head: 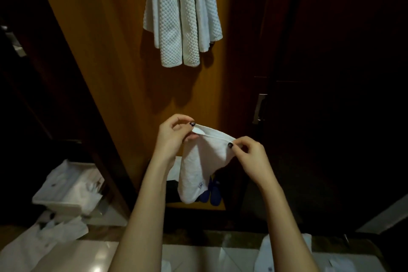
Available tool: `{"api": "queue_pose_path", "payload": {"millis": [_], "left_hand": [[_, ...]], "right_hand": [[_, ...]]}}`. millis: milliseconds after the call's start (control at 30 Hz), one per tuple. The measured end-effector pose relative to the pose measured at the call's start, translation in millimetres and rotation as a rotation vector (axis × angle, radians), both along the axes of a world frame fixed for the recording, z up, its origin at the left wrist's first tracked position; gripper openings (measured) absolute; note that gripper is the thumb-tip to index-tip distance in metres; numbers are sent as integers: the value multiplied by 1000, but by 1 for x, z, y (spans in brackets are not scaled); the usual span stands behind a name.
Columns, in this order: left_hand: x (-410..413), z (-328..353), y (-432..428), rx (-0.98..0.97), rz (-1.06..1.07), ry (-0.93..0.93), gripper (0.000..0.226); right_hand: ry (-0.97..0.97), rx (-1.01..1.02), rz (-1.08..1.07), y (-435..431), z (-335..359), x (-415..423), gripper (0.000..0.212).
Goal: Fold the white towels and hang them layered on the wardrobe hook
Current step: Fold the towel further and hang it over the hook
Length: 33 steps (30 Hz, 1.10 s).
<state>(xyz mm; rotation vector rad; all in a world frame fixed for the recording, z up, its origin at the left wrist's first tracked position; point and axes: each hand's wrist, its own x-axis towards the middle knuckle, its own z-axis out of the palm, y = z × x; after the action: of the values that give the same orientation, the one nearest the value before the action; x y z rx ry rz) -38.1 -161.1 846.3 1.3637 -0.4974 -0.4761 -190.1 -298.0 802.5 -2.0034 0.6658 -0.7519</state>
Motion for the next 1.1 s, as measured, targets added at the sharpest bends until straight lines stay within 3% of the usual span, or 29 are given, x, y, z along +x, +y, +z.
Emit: {"api": "queue_pose_path", "payload": {"millis": [133,300,400,500,667,800,933,1100], "left_hand": [[-5,-12,12,159,-117,-186,31],[-5,-20,10,302,-182,-318,23],[-6,-23,3,447,-94,-590,15],[-6,-21,-1,451,-66,-763,14],[-7,-19,0,261,-302,-567,19],[-12,-16,-4,151,-364,-506,29],[-11,-22,-10,165,-230,-483,23],[-14,-30,-13,74,-123,-391,37]], "right_hand": [[-38,12,-25,-6,-1,-6,12],[-106,89,-48,-8,3,-12,13],[-64,75,-39,-12,5,-16,10],[-61,25,-63,-13,8,-20,11],[-112,-33,-115,-18,18,-26,15],[-123,-31,-152,-19,23,-29,16],[-135,1,-134,-17,28,-34,20],[-159,-1,-82,-14,33,-38,18]]}}
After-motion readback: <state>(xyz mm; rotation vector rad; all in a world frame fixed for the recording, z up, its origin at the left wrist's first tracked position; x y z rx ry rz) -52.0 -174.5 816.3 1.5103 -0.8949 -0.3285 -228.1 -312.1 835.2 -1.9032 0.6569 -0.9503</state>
